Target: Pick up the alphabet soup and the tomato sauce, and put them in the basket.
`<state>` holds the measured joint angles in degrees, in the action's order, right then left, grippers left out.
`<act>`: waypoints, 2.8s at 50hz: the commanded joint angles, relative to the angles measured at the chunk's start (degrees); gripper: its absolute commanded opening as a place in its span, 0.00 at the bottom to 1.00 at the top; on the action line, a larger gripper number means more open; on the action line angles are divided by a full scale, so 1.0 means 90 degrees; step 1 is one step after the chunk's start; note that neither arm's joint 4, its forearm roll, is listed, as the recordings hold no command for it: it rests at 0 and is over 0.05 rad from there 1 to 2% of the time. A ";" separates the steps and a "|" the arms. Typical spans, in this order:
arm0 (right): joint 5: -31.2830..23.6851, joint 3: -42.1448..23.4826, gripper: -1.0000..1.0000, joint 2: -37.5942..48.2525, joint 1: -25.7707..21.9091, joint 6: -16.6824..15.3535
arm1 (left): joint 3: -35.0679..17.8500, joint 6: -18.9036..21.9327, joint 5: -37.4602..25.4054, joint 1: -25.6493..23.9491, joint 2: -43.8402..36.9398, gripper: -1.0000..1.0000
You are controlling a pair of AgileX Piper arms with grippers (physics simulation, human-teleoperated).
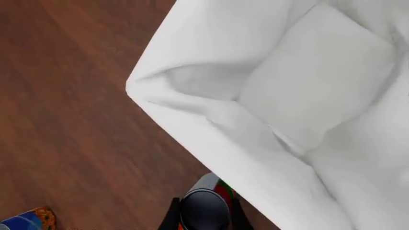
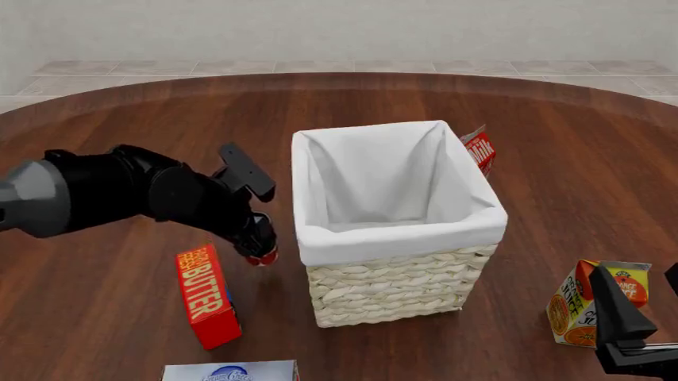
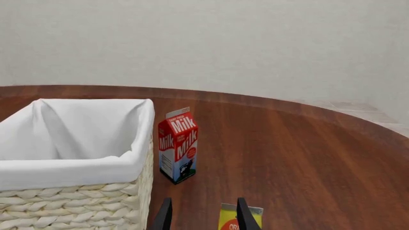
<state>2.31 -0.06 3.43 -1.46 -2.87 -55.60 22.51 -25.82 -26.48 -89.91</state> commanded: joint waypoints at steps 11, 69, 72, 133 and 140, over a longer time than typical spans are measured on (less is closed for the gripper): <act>-0.0075 -0.0001 1.00 -0.0088 -0.0005 0.0010 | -0.0266 0.0308 -0.0393 0.0084 0.0322 0.00; 0.0056 -0.0005 1.00 0.0039 -0.0037 -0.0014 | -0.0759 0.0624 -0.1372 -0.0142 0.1315 0.00; 0.0046 -0.0006 1.00 0.0027 -0.0039 -0.0011 | -0.0835 0.0703 -0.1475 -0.0117 0.1349 0.00; 0.0115 -0.0006 1.00 0.0083 -0.0004 -0.0031 | -0.2999 0.1267 -0.2522 -0.0697 0.1048 0.00; -0.0068 -0.0009 1.00 -0.0103 0.0005 -0.0012 | -0.3217 0.1303 -0.2603 -0.0812 0.0944 0.00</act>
<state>2.76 -0.12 3.60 -1.51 -3.10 -81.21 32.78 -48.36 -32.23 -80.00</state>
